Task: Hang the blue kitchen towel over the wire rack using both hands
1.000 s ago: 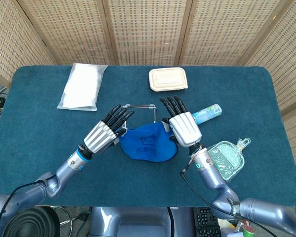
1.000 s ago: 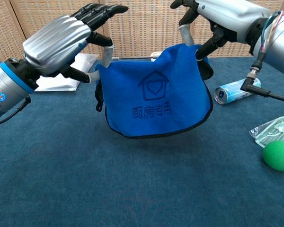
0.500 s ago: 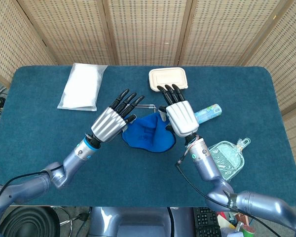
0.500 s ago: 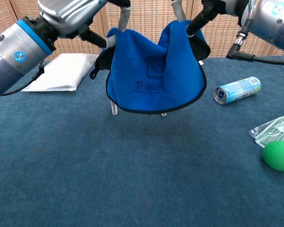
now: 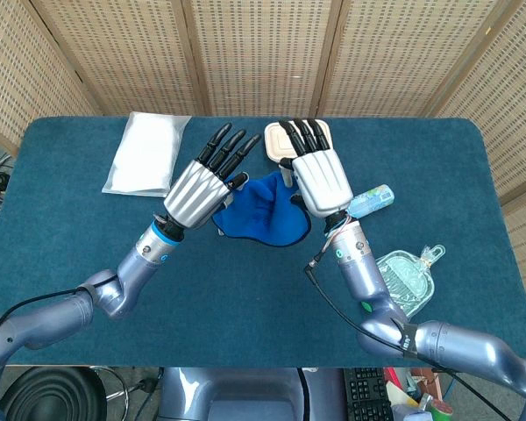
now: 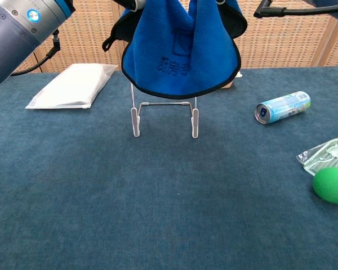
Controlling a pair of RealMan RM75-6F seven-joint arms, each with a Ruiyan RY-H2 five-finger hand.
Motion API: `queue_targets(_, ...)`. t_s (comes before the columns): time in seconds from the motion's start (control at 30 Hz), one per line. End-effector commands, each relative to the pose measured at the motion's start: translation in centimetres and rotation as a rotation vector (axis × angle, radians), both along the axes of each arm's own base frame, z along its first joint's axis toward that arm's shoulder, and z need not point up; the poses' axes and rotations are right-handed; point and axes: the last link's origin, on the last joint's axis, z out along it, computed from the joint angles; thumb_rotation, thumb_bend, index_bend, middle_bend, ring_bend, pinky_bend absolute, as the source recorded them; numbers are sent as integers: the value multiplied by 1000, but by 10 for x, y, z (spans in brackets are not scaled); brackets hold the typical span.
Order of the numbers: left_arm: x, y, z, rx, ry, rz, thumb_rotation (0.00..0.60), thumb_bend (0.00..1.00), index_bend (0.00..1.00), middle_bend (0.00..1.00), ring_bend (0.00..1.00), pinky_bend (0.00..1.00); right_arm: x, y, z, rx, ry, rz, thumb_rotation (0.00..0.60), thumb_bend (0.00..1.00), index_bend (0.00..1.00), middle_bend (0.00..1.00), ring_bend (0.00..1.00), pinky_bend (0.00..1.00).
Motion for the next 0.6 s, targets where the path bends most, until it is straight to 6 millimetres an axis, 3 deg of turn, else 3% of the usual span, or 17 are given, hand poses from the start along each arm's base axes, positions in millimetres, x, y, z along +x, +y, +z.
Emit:
queue_targets(0.03,2,6,1,7,-1,10,600,424,814,0,0,0,4,-7,3,-12,-3,-5,600,466,723,93,0,0)
queue_targets(0.3,2,19,4,19,-30,47,600,424,814,0,0,0,8,-24,5,-28,-8,-32,600,466,723,93,0,0)
queue_targets(0.6,-16,33,1,17,-29,103,600,422,814,0,0,0,-9,-39,-1,-28,17,-71,600,466,723,93,0,0)
